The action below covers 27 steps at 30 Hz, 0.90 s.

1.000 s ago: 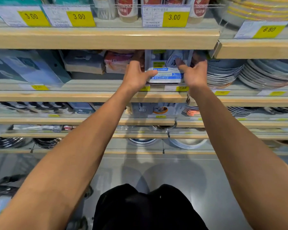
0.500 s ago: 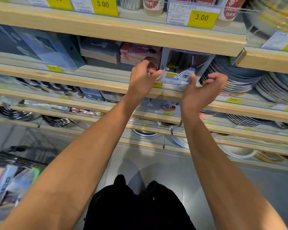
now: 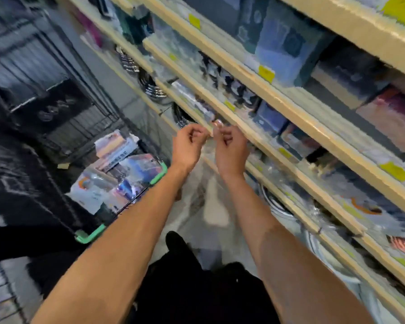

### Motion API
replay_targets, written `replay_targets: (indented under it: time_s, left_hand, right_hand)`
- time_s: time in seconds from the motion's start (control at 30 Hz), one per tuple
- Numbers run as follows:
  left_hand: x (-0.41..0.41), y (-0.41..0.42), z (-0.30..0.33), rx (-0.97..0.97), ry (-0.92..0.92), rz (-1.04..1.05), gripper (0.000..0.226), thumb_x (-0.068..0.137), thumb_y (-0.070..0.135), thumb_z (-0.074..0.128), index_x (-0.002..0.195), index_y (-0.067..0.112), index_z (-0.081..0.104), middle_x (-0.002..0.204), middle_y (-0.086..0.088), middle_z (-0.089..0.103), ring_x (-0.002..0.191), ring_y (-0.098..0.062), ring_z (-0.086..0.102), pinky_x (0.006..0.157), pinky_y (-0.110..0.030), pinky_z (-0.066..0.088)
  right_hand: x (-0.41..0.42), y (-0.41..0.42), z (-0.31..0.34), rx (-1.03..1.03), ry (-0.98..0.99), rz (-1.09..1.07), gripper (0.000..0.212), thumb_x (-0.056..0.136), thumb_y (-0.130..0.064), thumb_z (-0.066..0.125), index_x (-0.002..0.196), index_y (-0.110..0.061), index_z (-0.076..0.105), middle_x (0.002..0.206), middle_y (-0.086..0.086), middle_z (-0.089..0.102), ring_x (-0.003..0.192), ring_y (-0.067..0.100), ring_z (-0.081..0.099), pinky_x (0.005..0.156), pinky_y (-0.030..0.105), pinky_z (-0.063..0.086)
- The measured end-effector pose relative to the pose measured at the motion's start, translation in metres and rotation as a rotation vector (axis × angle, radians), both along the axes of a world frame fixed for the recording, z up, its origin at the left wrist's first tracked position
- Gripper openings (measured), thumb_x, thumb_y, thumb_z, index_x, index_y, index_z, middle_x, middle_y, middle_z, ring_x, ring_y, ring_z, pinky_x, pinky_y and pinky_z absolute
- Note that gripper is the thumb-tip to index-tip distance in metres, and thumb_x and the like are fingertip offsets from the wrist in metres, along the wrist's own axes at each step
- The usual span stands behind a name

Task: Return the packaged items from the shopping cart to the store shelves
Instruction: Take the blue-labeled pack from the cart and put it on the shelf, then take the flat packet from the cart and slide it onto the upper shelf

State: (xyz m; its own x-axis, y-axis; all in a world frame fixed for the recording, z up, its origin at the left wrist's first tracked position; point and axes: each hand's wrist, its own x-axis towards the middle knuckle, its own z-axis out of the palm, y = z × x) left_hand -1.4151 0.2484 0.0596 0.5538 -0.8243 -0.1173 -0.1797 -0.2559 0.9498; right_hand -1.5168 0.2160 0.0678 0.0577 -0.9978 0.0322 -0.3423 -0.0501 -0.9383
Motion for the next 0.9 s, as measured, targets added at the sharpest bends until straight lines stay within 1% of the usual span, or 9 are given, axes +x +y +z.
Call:
replay_targets:
  time_s: [0.13, 0.27, 0.33, 0.43, 0.6, 0.7, 0.77, 0.83, 0.9]
  left_hand:
    - [0.095, 0.064, -0.031, 0.123, 0.053, 0.197, 0.007, 0.081, 0.020, 0.060, 0.075, 0.022, 0.063, 0.063, 0.005, 0.058, 0.057, -0.001, 0.052, 0.062, -0.024, 0.045]
    - [0.173, 0.138, -0.057, 0.199, 0.100, 0.476, 0.009, 0.078, 0.012, 0.059, 0.069, 0.015, 0.060, 0.065, 0.001, 0.056, 0.056, 0.005, 0.051, 0.060, -0.017, 0.044]
    - [0.202, 0.177, -0.069, 0.329, 0.031, 0.704, 0.002, 0.077, 0.017, 0.064, 0.079, 0.017, 0.065, 0.078, -0.006, 0.065, 0.071, -0.007, 0.061, 0.072, -0.030, 0.051]
    - [0.223, 0.219, -0.067, 0.609, -0.280, 0.987, 0.033, 0.083, 0.015, 0.069, 0.115, 0.011, 0.065, 0.117, -0.016, 0.060, 0.107, -0.033, 0.056, 0.089, -0.037, 0.040]
    - [0.260, 0.253, -0.091, 0.804, 0.020, 1.133, 0.058, 0.096, 0.027, 0.062, 0.148, 0.010, 0.042, 0.146, -0.017, 0.048, 0.132, -0.040, 0.047, 0.105, -0.047, 0.041]
    - [0.275, 0.257, -0.102, 0.886, 0.133, 1.133, 0.042, 0.103, 0.019, 0.050, 0.145, 0.015, 0.051, 0.138, -0.016, 0.060, 0.129, -0.038, 0.054, 0.105, -0.044, 0.043]
    - [0.289, 0.253, -0.103, 0.904, 0.156, 1.216, 0.034, 0.103, 0.013, 0.050, 0.133, 0.019, 0.062, 0.131, -0.016, 0.065, 0.124, -0.037, 0.058, 0.104, -0.042, 0.044]
    - [0.305, 0.252, -0.108, 0.896, 0.182, 1.256, 0.021, 0.100, 0.011, 0.054, 0.110, 0.024, 0.067, 0.124, -0.018, 0.068, 0.119, -0.036, 0.061, 0.102, -0.040, 0.047]
    - [0.316, 0.251, -0.112, 0.890, 0.186, 1.271, 0.024, 0.099, 0.012, 0.058, 0.118, 0.021, 0.070, 0.125, -0.015, 0.069, 0.119, -0.034, 0.062, 0.104, -0.038, 0.046]
  right_hand:
    - [0.098, 0.031, -0.019, 0.075, 0.129, 0.229, 0.009, 0.087, -0.022, 0.070, 0.082, -0.015, 0.067, 0.073, -0.003, 0.066, 0.073, 0.023, 0.065, 0.069, 0.035, 0.051]
    - [0.165, 0.067, -0.037, 0.123, 0.283, 0.367, 0.006, 0.083, -0.019, 0.072, 0.083, -0.013, 0.071, 0.082, 0.006, 0.074, 0.080, 0.024, 0.067, 0.066, 0.028, 0.040]
    - [0.189, 0.073, -0.051, 0.144, 0.356, 0.396, 0.006, 0.082, -0.017, 0.072, 0.087, -0.012, 0.073, 0.086, 0.008, 0.075, 0.085, 0.027, 0.068, 0.064, 0.027, 0.036]
    - [0.203, 0.066, -0.066, 0.199, 0.512, 0.351, 0.021, 0.086, -0.015, 0.069, 0.106, -0.013, 0.074, 0.105, 0.012, 0.073, 0.100, 0.032, 0.067, 0.076, 0.032, 0.048]
    - [0.235, 0.043, -0.099, 0.239, 0.765, 0.320, 0.020, 0.094, -0.015, 0.061, 0.110, -0.012, 0.072, 0.108, 0.019, 0.071, 0.100, 0.037, 0.066, 0.084, 0.043, 0.056]
    - [0.254, 0.037, -0.112, 0.283, 0.755, 0.321, 0.023, 0.096, -0.023, 0.061, 0.112, -0.009, 0.070, 0.109, 0.014, 0.072, 0.099, 0.033, 0.067, 0.077, 0.031, 0.051]
    - [0.267, 0.024, -0.118, 0.259, 0.719, 0.327, 0.023, 0.094, -0.010, 0.062, 0.114, -0.007, 0.071, 0.107, 0.014, 0.073, 0.098, 0.033, 0.068, 0.071, 0.024, 0.041]
    - [0.280, 0.011, -0.120, 0.212, 0.762, 0.384, 0.015, 0.092, -0.003, 0.063, 0.099, -0.005, 0.075, 0.092, 0.014, 0.074, 0.084, 0.031, 0.068, 0.063, 0.022, 0.036]
    - [0.290, 0.002, -0.125, 0.152, 0.851, 0.441, 0.011, 0.092, -0.006, 0.064, 0.085, -0.008, 0.073, 0.074, 0.008, 0.065, 0.068, 0.025, 0.058, 0.051, 0.020, 0.028]
